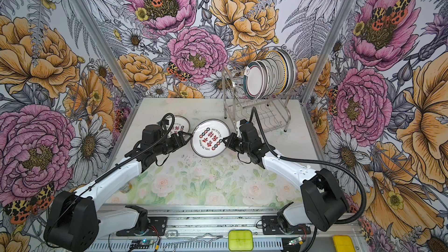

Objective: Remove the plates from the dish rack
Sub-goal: 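Carry the plate toward the left gripper while the left gripper reaches for its rim, then close the left gripper on the rim, then open and withdraw the right gripper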

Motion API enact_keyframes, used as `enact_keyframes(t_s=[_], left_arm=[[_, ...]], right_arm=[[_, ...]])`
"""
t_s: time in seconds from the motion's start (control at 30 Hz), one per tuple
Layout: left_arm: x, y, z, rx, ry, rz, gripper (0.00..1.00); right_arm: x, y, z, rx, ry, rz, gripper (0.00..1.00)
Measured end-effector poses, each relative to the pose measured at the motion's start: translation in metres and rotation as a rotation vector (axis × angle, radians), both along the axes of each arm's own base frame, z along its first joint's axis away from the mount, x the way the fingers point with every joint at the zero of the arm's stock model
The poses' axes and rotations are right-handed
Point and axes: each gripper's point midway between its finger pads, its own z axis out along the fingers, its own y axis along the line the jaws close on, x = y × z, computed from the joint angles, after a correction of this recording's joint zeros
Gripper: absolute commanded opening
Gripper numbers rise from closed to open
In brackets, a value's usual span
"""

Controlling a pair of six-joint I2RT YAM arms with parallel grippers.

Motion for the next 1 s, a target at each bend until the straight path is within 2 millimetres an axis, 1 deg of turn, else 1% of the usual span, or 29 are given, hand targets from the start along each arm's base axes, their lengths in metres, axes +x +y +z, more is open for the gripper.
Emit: enact_keyframes(t_s=[0.07, 0.2, 0.27, 0.47, 0.57, 0.67, 0.8, 0.93, 1.0], left_arm=[[0.003, 0.001, -0.007, -0.016, 0.02, -0.001, 0.74], [0.007, -0.001, -0.015, -0.036, 0.043, -0.015, 0.65], [0.008, -0.004, -0.016, -0.046, 0.045, -0.029, 0.6], [0.012, -0.001, -0.011, -0.083, 0.033, -0.031, 0.33], [0.015, 0.005, -0.011, -0.093, 0.036, -0.018, 0.22], [0.017, 0.01, -0.011, -0.108, 0.037, -0.011, 0.14], [0.02, 0.016, -0.007, -0.144, 0.042, 0.005, 0.07], [0.023, 0.022, -0.008, -0.159, 0.054, 0.018, 0.0], [0.024, 0.024, -0.009, -0.163, 0.054, 0.018, 0.0]], right_arm=[[0.005, 0.008, 0.006, 0.02, -0.01, 0.007, 0.0], [0.015, 0.023, 0.016, 0.062, -0.027, 0.021, 0.0], [0.02, 0.031, 0.016, 0.077, -0.029, 0.028, 0.0], [0.026, 0.049, 0.003, 0.097, 0.002, 0.048, 0.0], [0.029, 0.055, 0.001, 0.113, 0.01, 0.055, 0.0], [0.033, 0.059, 0.002, 0.122, 0.017, 0.054, 0.0], [0.038, 0.064, 0.0, 0.14, 0.033, 0.056, 0.0], [0.042, 0.069, -0.001, 0.146, 0.038, 0.067, 0.14], [0.045, 0.072, -0.006, 0.137, 0.044, 0.071, 0.21]])
